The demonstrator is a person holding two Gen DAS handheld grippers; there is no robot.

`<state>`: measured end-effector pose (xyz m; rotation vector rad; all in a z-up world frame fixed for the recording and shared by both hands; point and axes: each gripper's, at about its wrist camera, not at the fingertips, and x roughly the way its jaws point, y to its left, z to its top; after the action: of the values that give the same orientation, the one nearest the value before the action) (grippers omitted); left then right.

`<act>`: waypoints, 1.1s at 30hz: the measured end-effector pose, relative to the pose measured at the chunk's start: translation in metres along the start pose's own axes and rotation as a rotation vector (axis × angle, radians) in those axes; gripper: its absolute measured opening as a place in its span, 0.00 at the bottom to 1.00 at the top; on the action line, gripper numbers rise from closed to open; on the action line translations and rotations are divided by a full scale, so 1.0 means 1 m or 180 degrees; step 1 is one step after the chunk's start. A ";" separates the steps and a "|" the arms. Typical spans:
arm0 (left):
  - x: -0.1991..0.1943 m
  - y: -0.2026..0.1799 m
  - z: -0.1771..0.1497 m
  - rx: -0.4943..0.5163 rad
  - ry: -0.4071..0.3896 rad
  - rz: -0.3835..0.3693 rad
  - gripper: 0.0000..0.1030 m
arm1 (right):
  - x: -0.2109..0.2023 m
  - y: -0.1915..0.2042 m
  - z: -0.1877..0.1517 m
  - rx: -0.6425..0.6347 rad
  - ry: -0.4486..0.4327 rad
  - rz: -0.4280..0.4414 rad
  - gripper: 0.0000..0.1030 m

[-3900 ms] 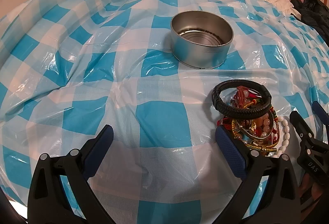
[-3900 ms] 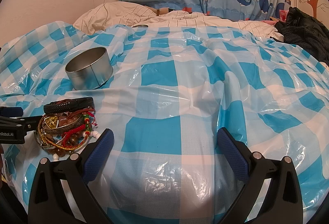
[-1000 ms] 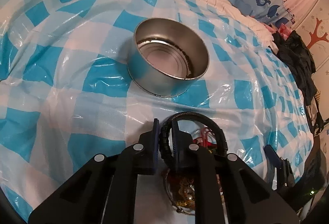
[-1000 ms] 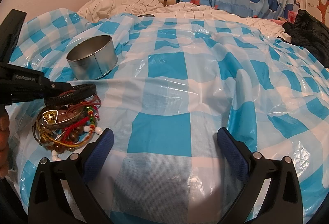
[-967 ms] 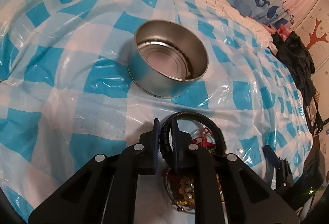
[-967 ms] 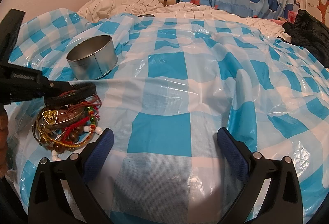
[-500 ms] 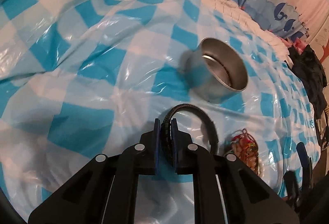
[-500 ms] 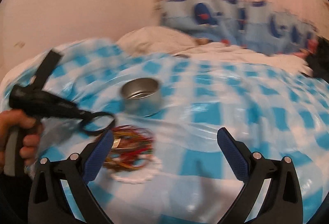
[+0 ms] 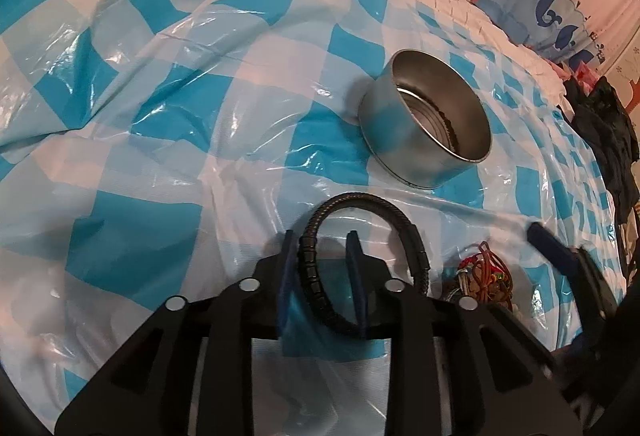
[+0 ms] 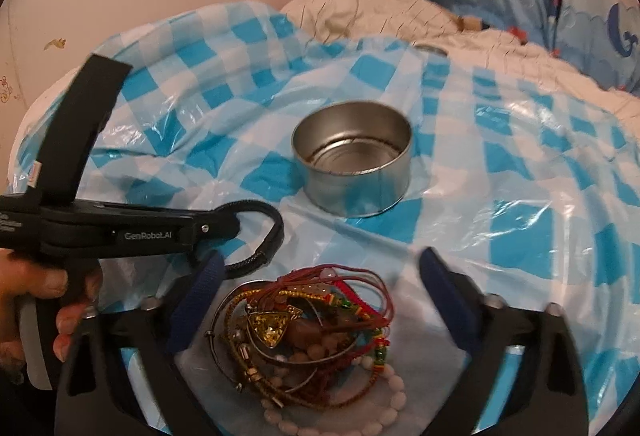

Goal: Organize jewelry
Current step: 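Lift the black bracelet with the left gripper and carry it over the silver tin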

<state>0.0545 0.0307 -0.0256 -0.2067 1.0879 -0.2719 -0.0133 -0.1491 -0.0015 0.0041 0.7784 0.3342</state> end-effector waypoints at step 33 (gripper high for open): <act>-0.013 -0.007 0.001 0.0183 -0.0109 -0.0094 0.09 | -0.084 -0.048 -0.014 0.0755 -0.0488 0.0545 0.04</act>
<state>0.0484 0.0282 -0.0118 -0.1756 1.0424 -0.3245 -0.0645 -0.2212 0.0407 0.3174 0.6630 0.3973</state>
